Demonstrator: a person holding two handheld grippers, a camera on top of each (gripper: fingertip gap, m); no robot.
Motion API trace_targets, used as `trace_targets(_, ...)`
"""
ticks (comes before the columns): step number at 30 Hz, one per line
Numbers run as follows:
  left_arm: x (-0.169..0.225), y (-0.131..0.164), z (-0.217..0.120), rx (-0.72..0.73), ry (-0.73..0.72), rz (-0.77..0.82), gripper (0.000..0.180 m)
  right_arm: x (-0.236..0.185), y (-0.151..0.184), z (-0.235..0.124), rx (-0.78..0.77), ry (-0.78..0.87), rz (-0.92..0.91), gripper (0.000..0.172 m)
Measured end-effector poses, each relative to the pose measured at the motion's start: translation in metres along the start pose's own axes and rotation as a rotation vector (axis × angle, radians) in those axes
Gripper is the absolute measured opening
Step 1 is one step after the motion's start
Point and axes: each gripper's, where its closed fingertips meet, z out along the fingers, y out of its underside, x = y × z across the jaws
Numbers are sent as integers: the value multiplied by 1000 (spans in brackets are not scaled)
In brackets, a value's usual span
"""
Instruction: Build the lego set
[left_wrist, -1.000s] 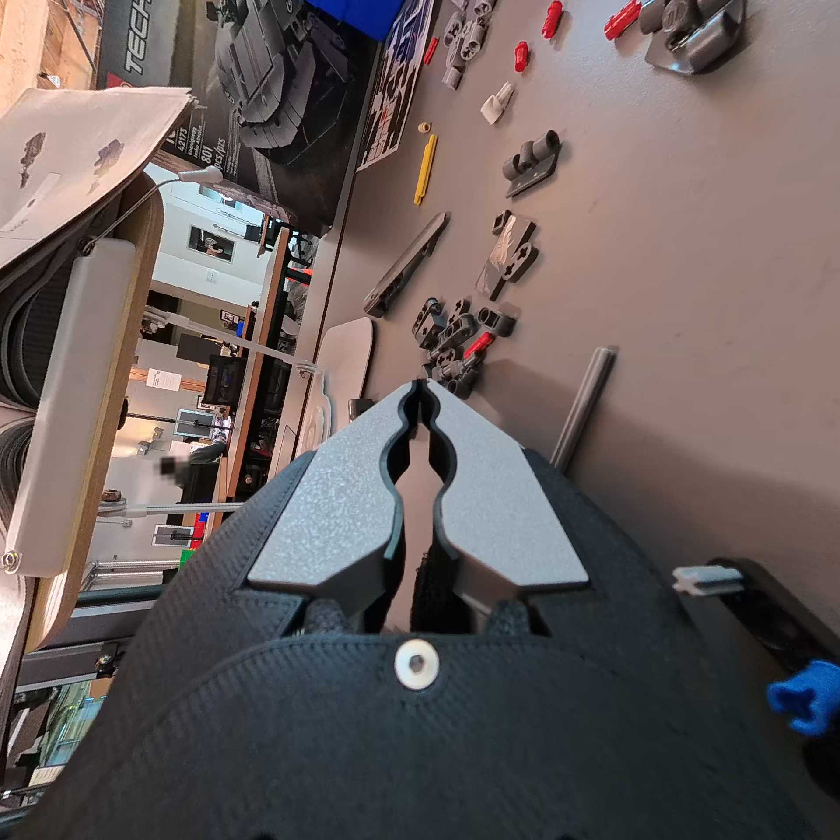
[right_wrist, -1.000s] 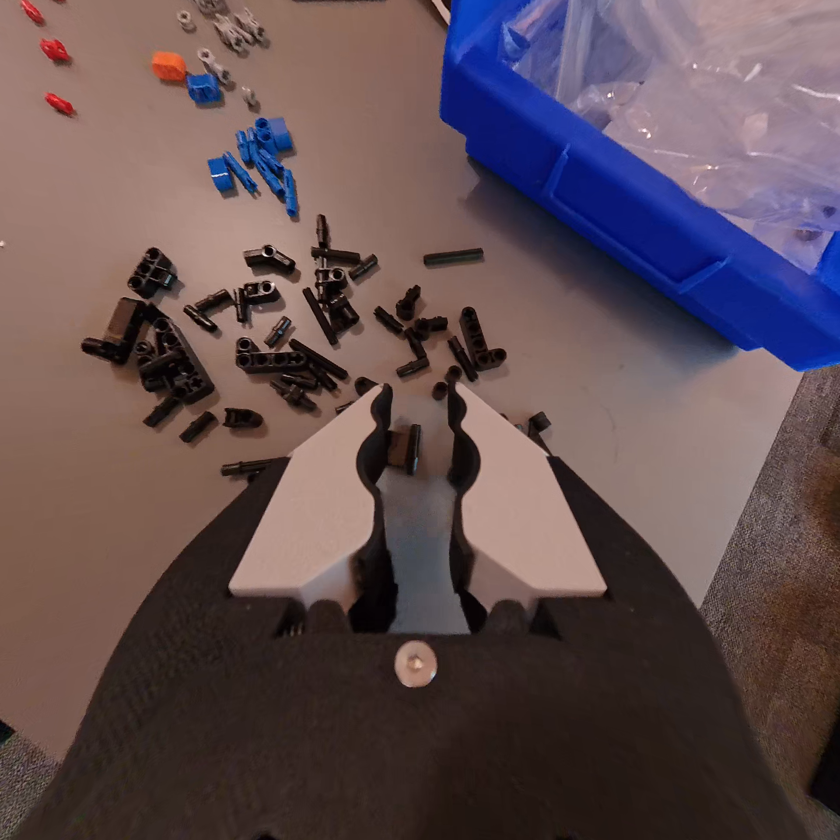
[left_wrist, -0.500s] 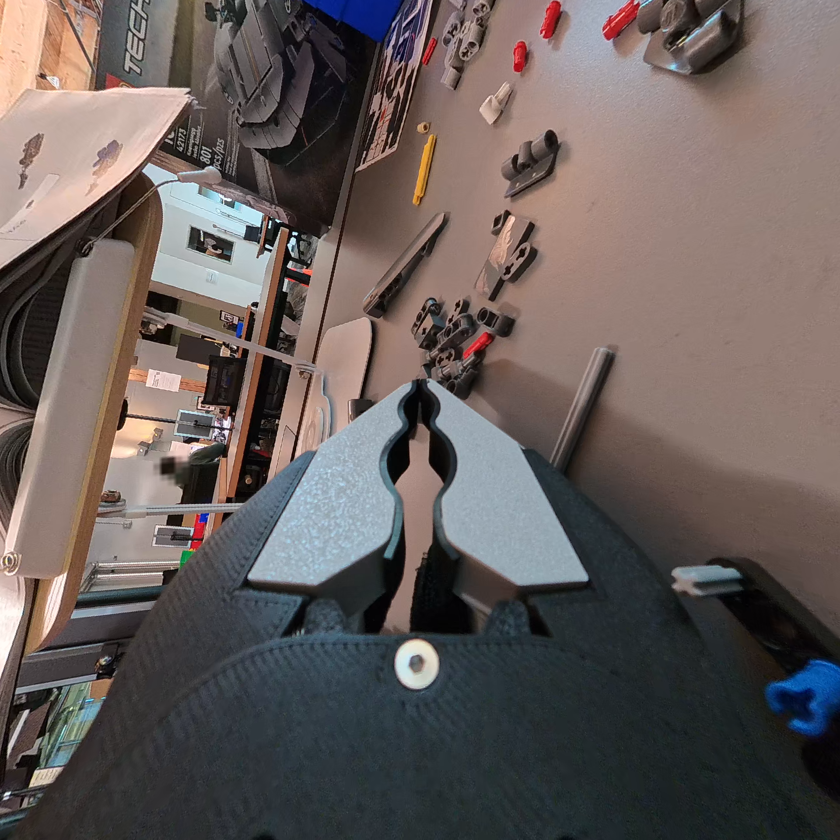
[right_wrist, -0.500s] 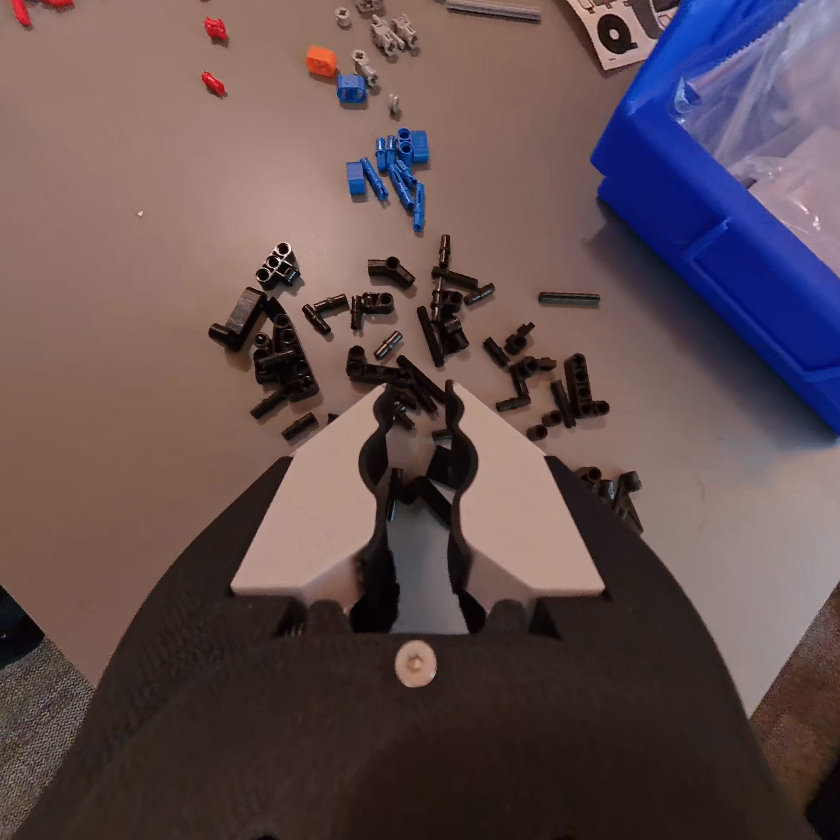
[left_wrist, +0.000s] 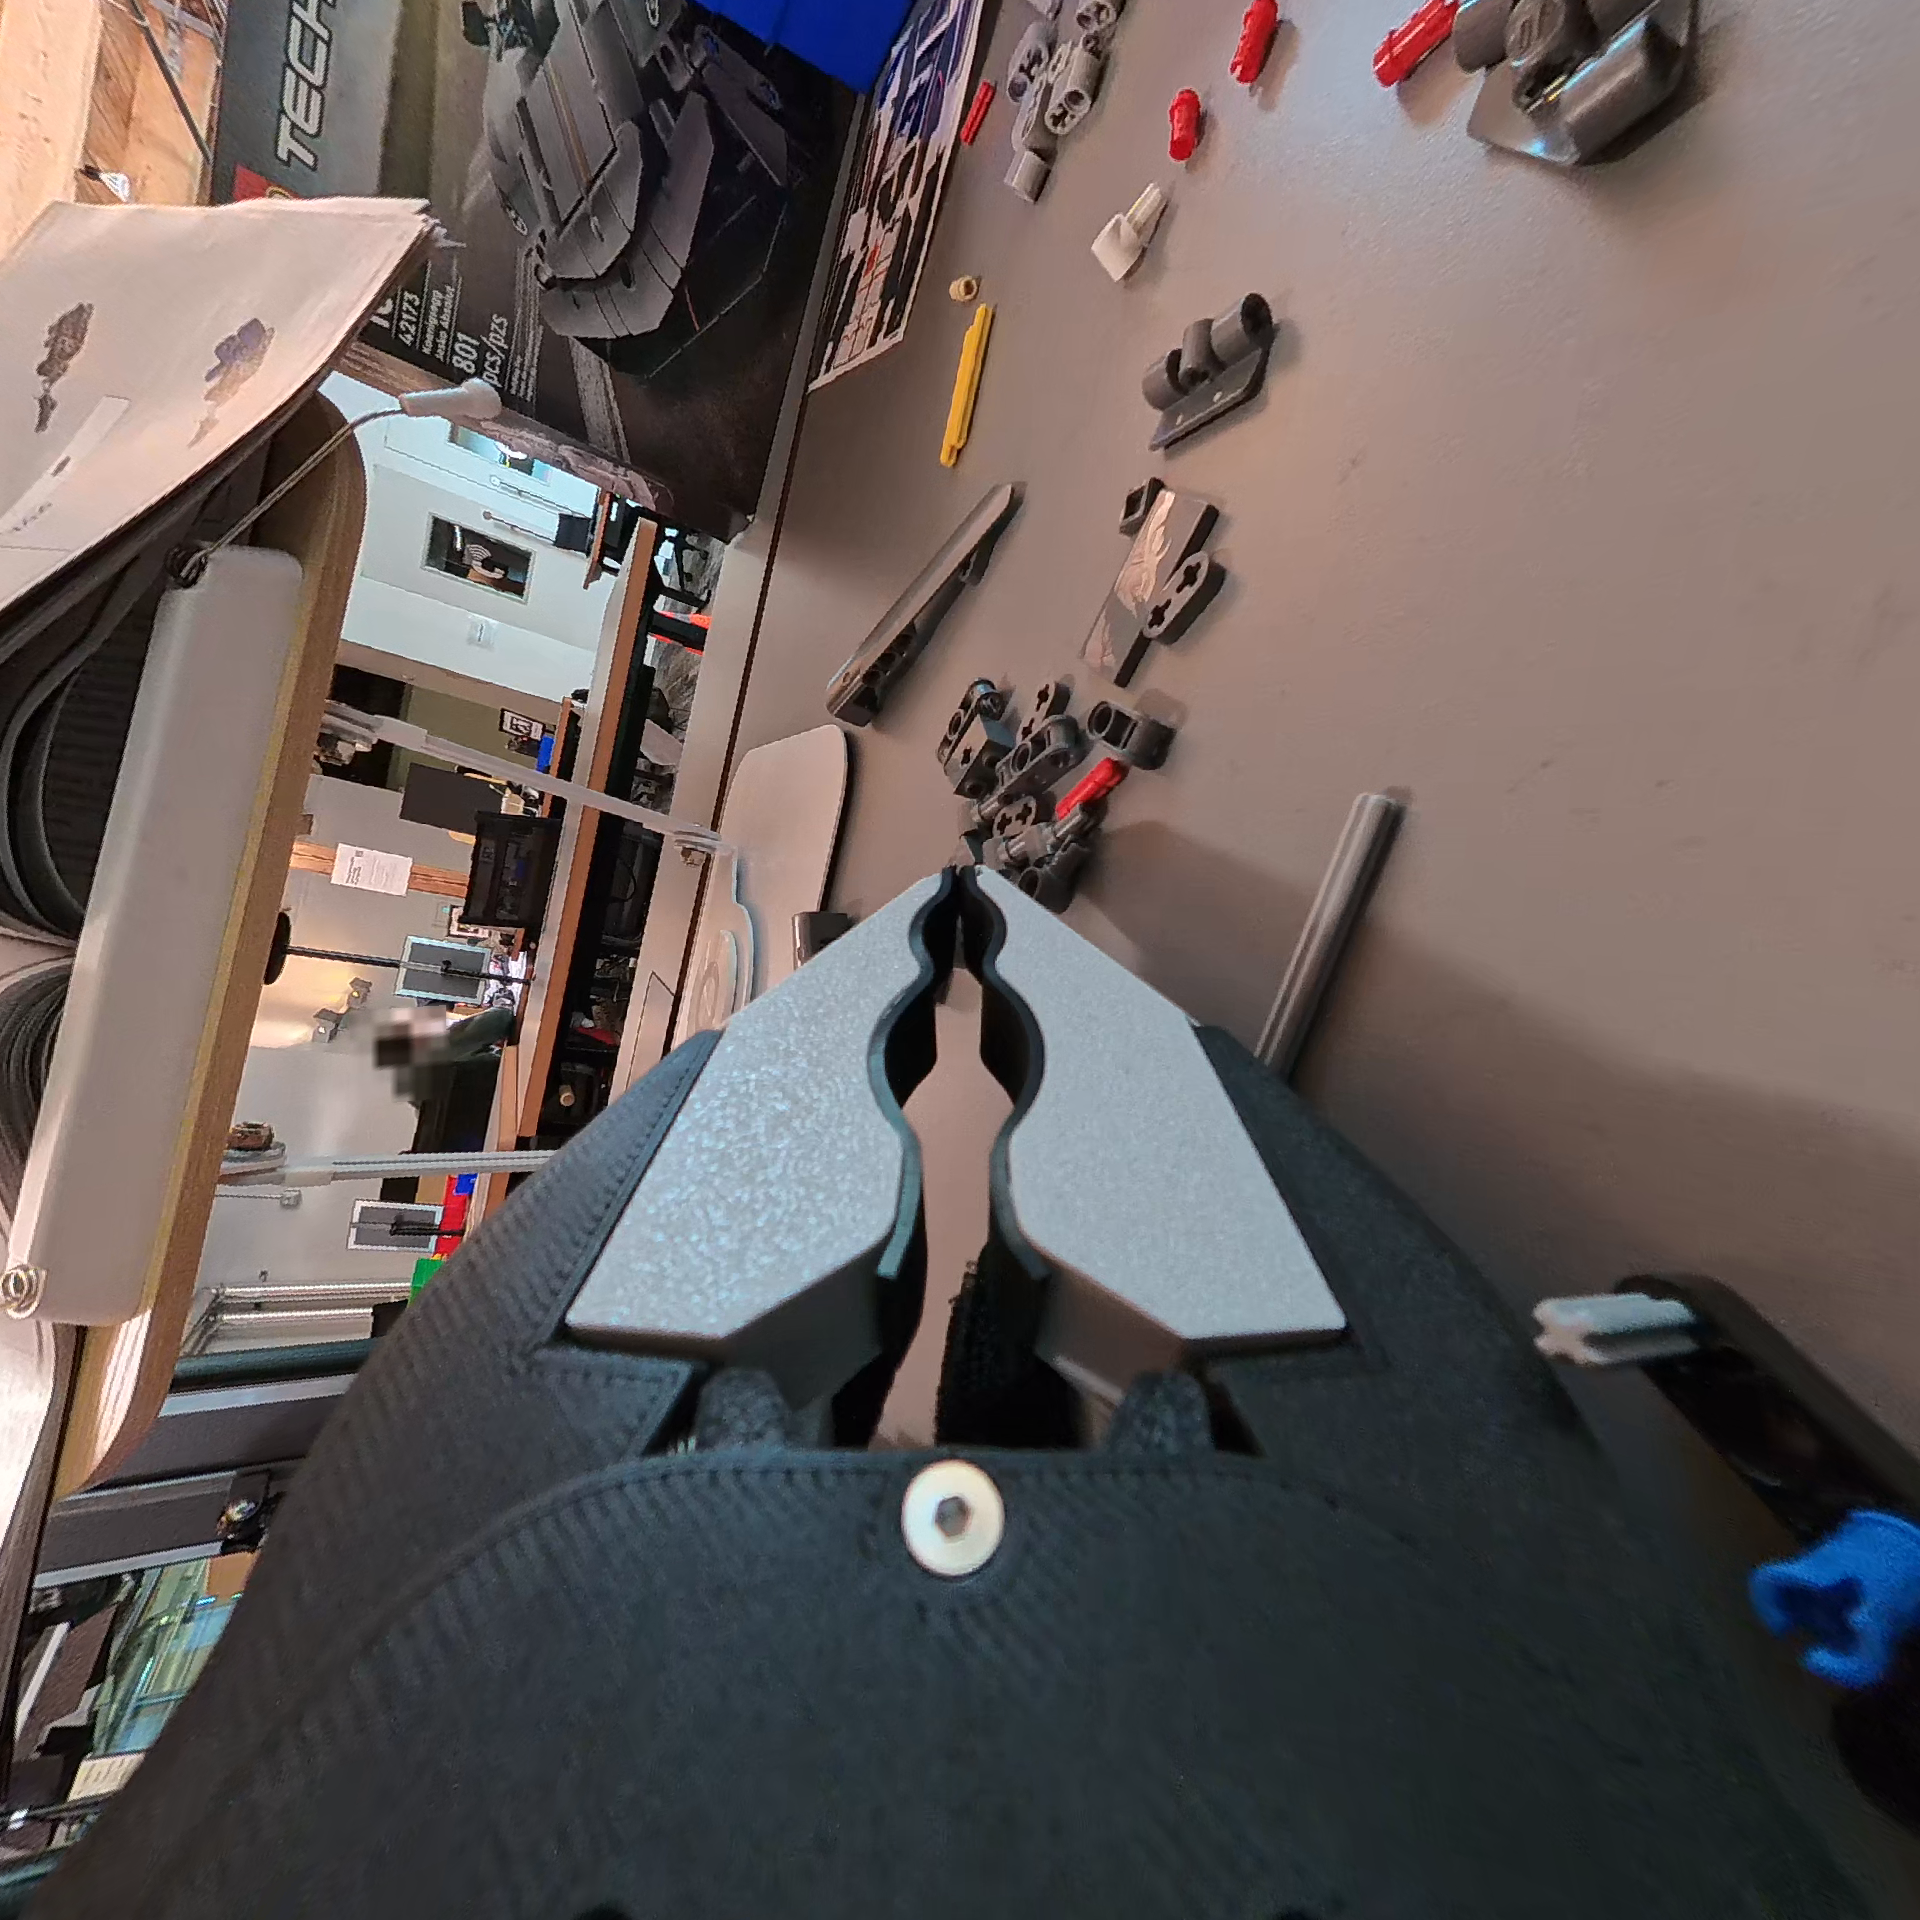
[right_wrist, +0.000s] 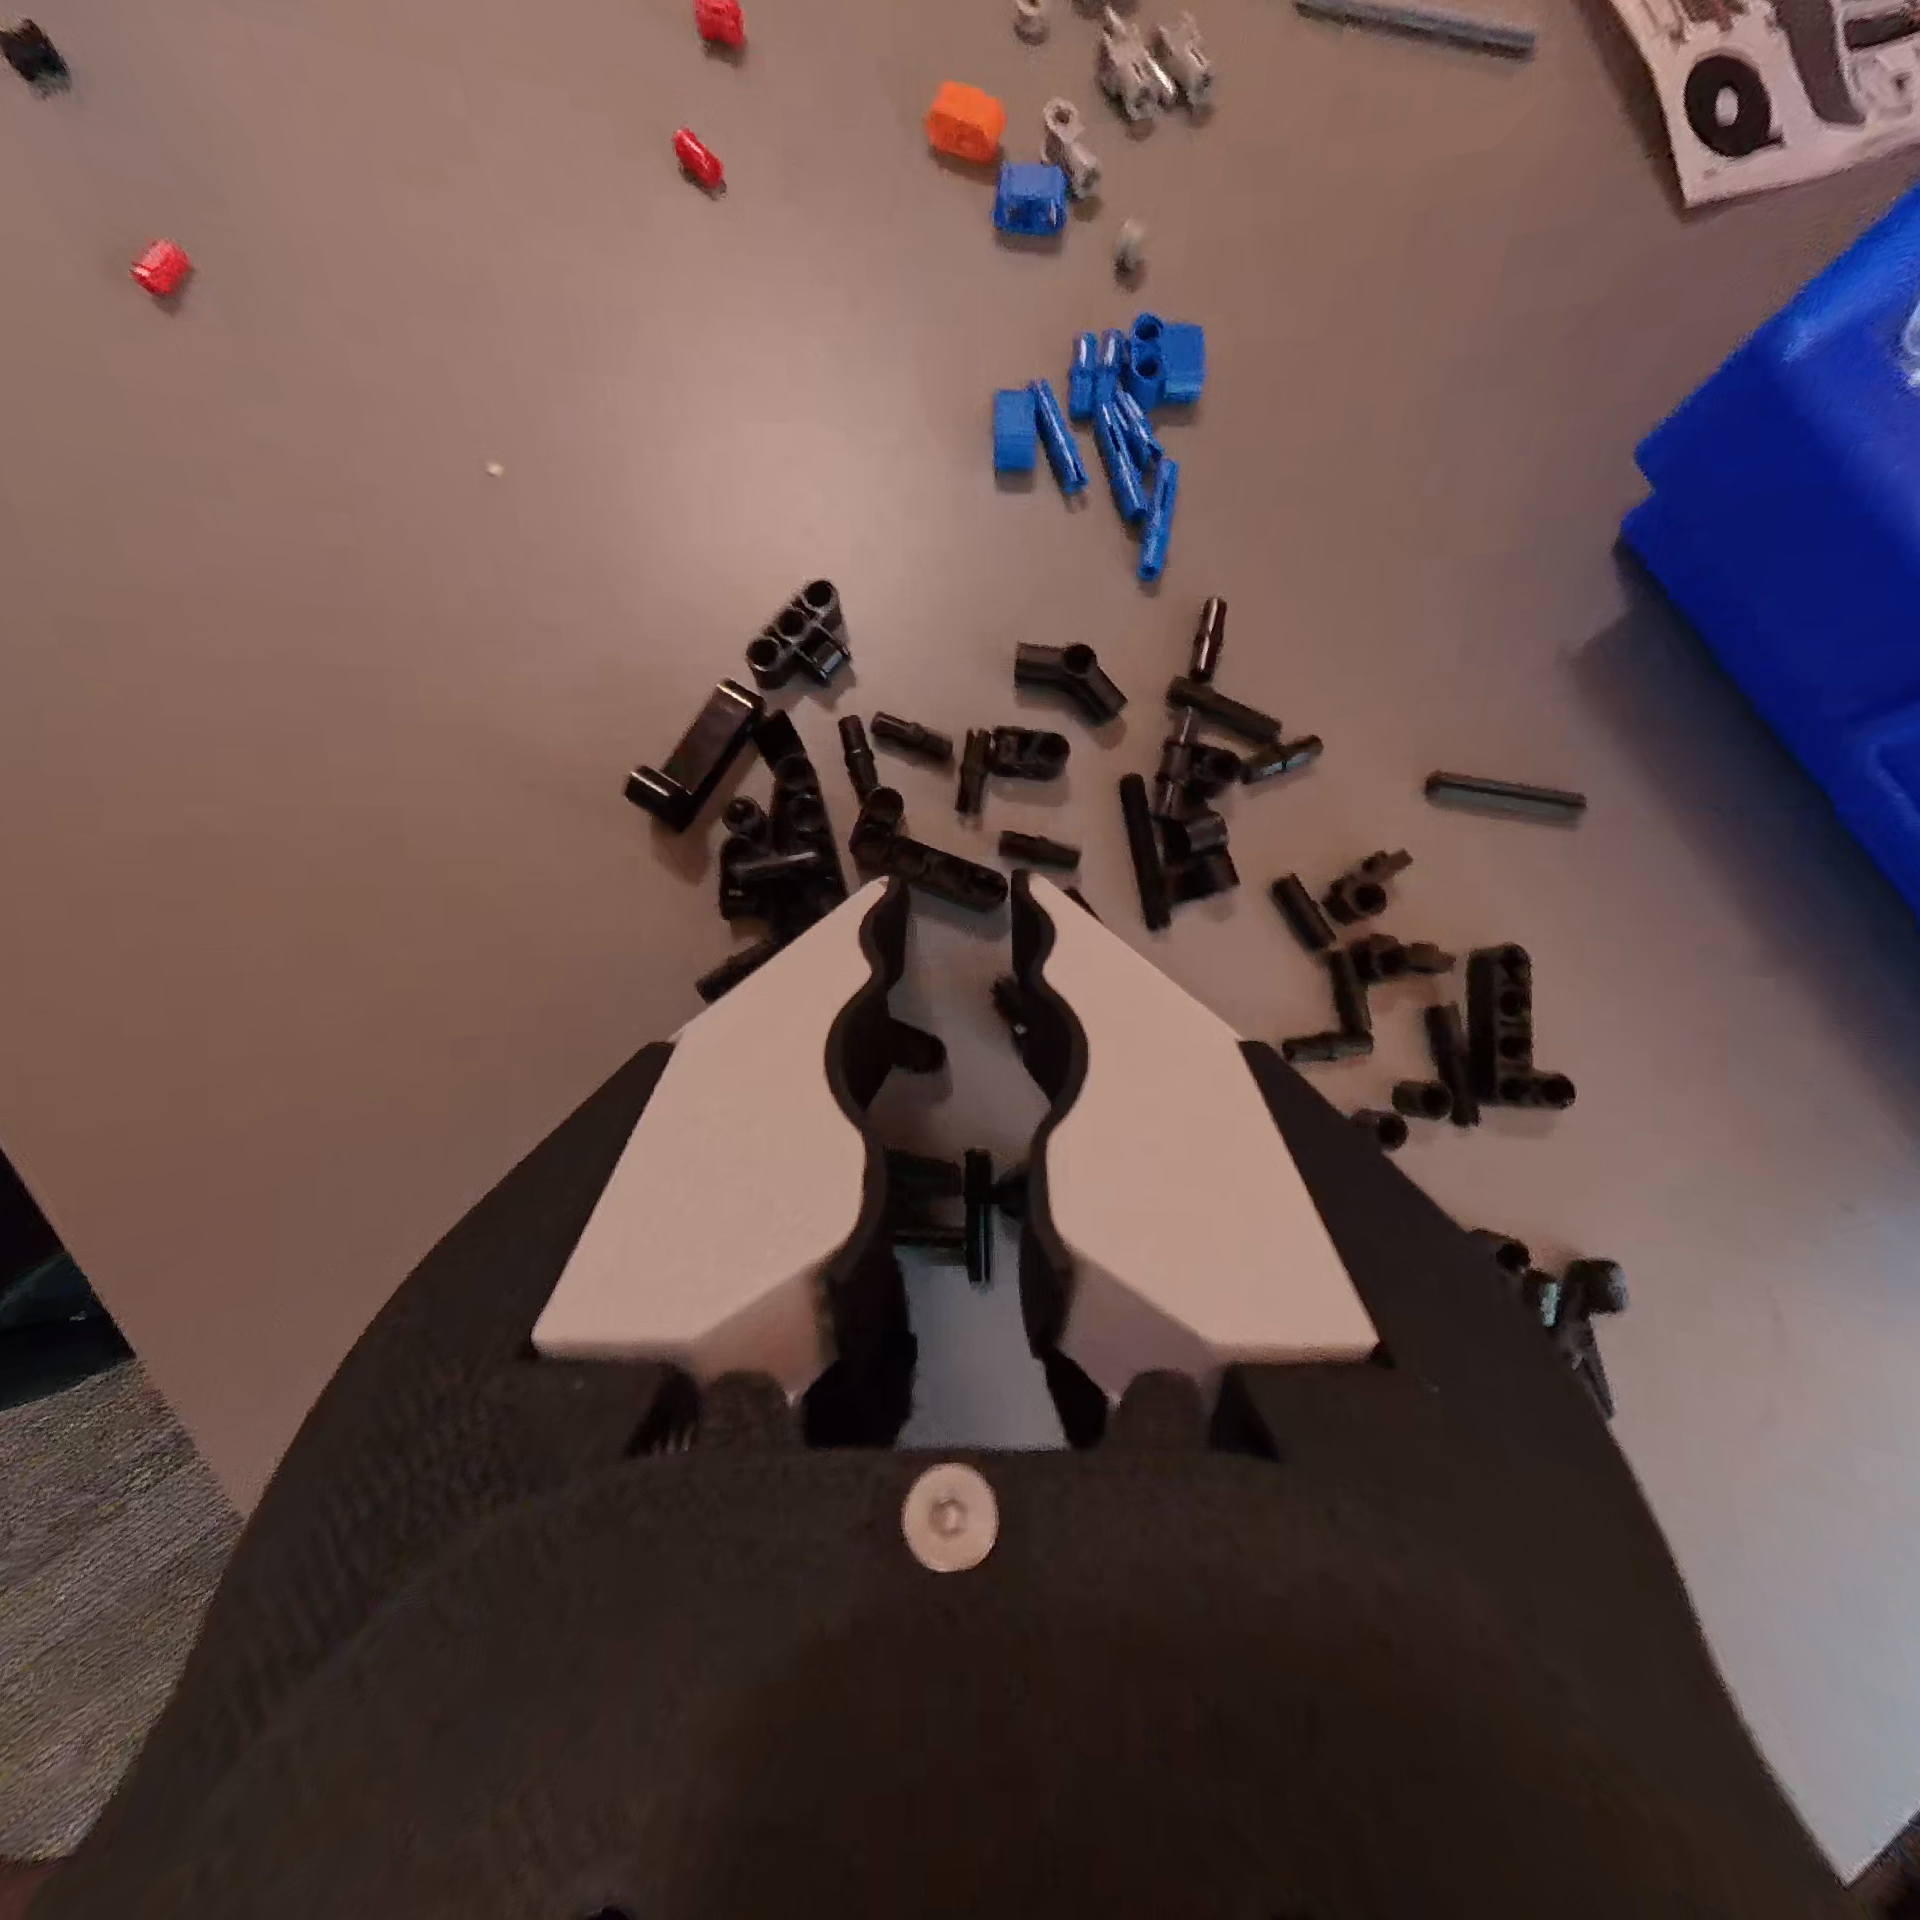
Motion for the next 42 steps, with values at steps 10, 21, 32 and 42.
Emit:
trace_targets(10,0,0,0,0,0,0,0,20,1,-42,51,125,20,17)
trace_targets(21,0,0,0,-4,-2,3,0,19,18,-45,36,139,37,14)
trace_targets(32,0,0,0,-3,-2,4,0,19,23,-20,-72,77,-9,10)
trace_targets(42,0,0,1,-3,0,4,0,16,24,-15,-95,58,-32,4)
